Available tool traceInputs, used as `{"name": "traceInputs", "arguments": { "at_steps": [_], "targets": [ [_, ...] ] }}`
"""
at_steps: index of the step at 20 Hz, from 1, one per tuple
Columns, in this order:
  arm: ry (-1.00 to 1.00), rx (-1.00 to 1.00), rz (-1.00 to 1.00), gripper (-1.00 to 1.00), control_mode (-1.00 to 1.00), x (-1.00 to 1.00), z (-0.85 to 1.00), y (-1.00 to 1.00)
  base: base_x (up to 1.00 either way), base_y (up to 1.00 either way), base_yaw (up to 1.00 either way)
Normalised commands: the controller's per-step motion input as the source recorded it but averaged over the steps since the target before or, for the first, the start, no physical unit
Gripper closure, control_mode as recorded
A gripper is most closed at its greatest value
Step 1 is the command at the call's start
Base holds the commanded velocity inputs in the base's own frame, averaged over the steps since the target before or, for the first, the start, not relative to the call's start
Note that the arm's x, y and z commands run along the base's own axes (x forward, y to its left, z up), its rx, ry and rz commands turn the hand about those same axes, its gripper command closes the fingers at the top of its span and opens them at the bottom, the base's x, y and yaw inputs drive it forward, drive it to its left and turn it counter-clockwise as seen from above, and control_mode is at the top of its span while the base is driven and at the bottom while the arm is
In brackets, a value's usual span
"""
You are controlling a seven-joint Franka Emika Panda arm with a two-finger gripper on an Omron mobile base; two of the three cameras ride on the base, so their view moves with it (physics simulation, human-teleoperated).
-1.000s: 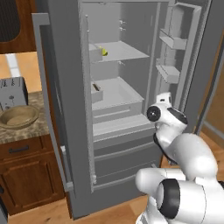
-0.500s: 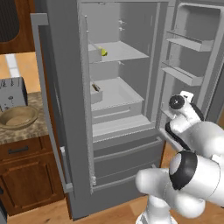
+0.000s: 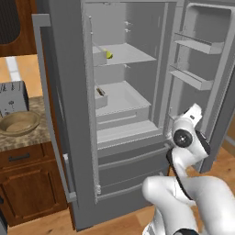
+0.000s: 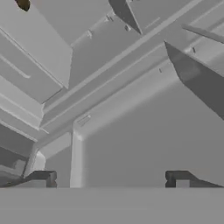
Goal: Grab a lemon wedge from the fridge and one ice cube from the ice bowl, and put them in the glass of lemonade.
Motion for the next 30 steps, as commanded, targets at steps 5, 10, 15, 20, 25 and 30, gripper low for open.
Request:
{"name": "traceInputs", "arguments": {
  "at_steps": [5,10,15,20,25,30],
  "targets": [
    [-0.27,0.46,-0.04,-1.00,-1.00,-0.45,0.36,1.00,0.00,0.00,0.00],
    [-0.07,0.65,-0.04,-1.00,-1.00,-0.52,0.46,1.00,0.00,0.00,0.00],
    [0.02,0.69,0.00,-1.00,-1.00,-0.60,0.42,0.85,0.00,0.00,0.00],
    [-0.10,0.80,0.23,-1.00,-1.00,-0.89,-0.17,-0.76,0.00,0.00,0.00],
    [-0.01,0.48,0.10,-1.00,-1.00,-0.24,-0.47,-0.36,0.00,0.00,0.00],
    [0.10,-0.18,-0.04,-1.00,-1.00,-0.06,-0.37,0.53,0.00,0.00,0.00]
  ]
}}
